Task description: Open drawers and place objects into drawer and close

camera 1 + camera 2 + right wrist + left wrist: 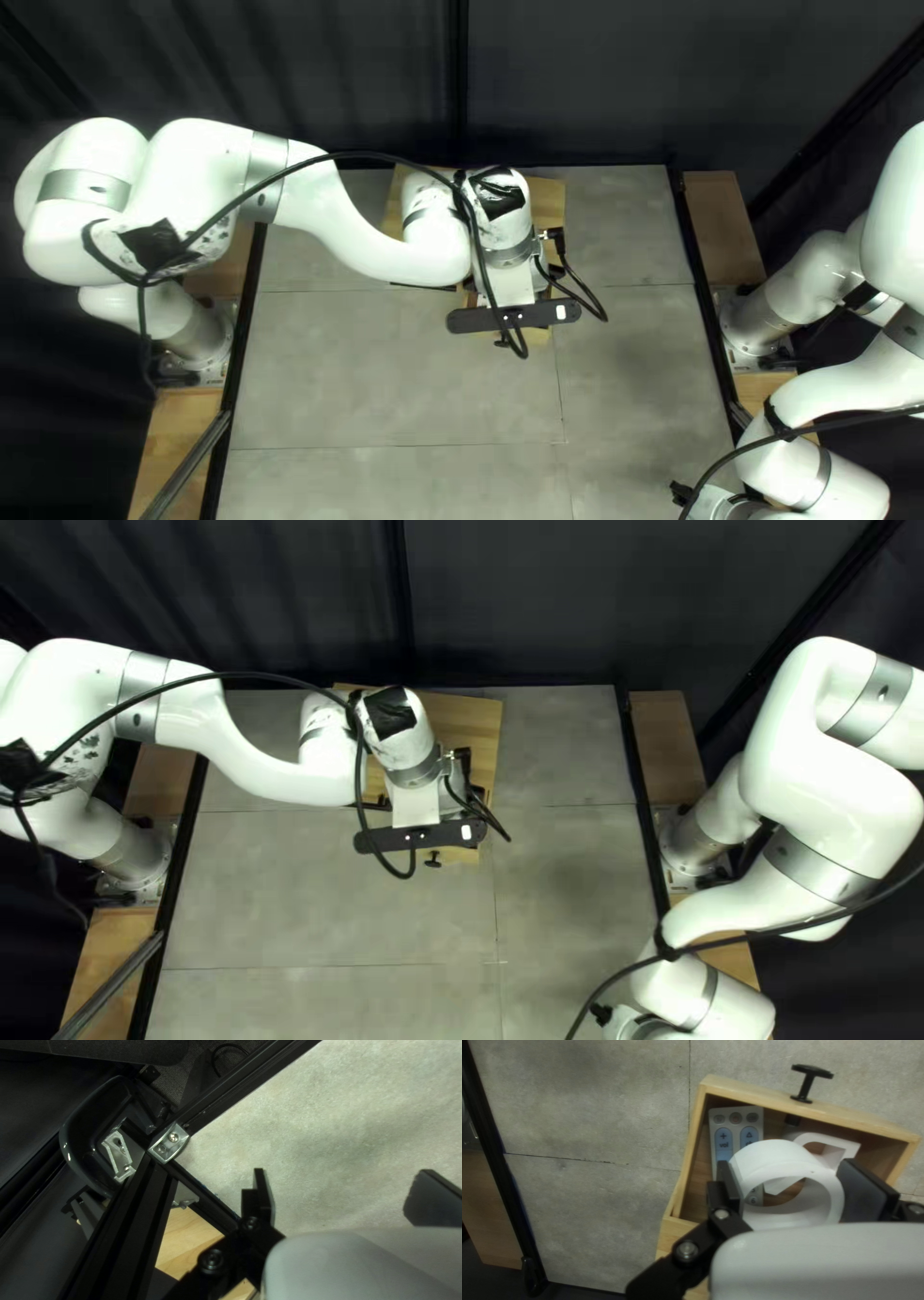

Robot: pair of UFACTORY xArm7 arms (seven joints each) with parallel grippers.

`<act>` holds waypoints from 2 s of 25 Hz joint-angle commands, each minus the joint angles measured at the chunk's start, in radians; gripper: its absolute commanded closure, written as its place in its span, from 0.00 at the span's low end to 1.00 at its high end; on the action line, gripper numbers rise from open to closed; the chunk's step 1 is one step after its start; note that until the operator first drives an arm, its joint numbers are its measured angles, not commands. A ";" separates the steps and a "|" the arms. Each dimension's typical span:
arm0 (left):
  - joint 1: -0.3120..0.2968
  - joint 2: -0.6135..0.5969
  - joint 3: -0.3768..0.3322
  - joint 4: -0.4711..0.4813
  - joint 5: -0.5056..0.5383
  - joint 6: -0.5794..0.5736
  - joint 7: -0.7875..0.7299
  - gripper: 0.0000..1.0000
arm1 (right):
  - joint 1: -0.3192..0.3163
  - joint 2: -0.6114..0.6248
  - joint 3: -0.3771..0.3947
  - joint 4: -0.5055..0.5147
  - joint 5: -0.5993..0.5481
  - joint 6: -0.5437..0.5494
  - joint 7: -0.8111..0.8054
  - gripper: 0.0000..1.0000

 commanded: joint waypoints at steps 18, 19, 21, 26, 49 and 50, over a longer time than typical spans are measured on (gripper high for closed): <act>0.000 0.002 -0.003 0.015 -0.004 0.029 -0.003 0.00 | 0.000 0.000 0.000 0.000 0.000 0.000 0.000 0.00; -0.003 -0.003 -0.003 0.009 -0.002 0.027 -0.006 0.00 | 0.000 0.000 0.000 0.000 0.000 0.000 0.000 0.00; -0.009 -0.018 -0.004 -0.013 0.003 0.015 -0.012 0.00 | 0.000 0.000 0.000 0.000 0.000 0.000 0.000 0.00; -0.019 -0.019 -0.009 -0.034 0.013 0.006 -0.012 0.13 | 0.000 0.000 0.000 0.000 0.000 0.000 0.000 0.00; -0.022 0.114 0.003 0.173 0.047 0.325 -0.081 0.89 | 0.000 0.000 0.000 0.000 0.000 0.000 0.000 0.00; -0.021 0.116 0.004 0.177 0.045 0.329 -0.081 0.89 | 0.000 0.000 0.000 0.000 0.000 0.000 0.000 0.00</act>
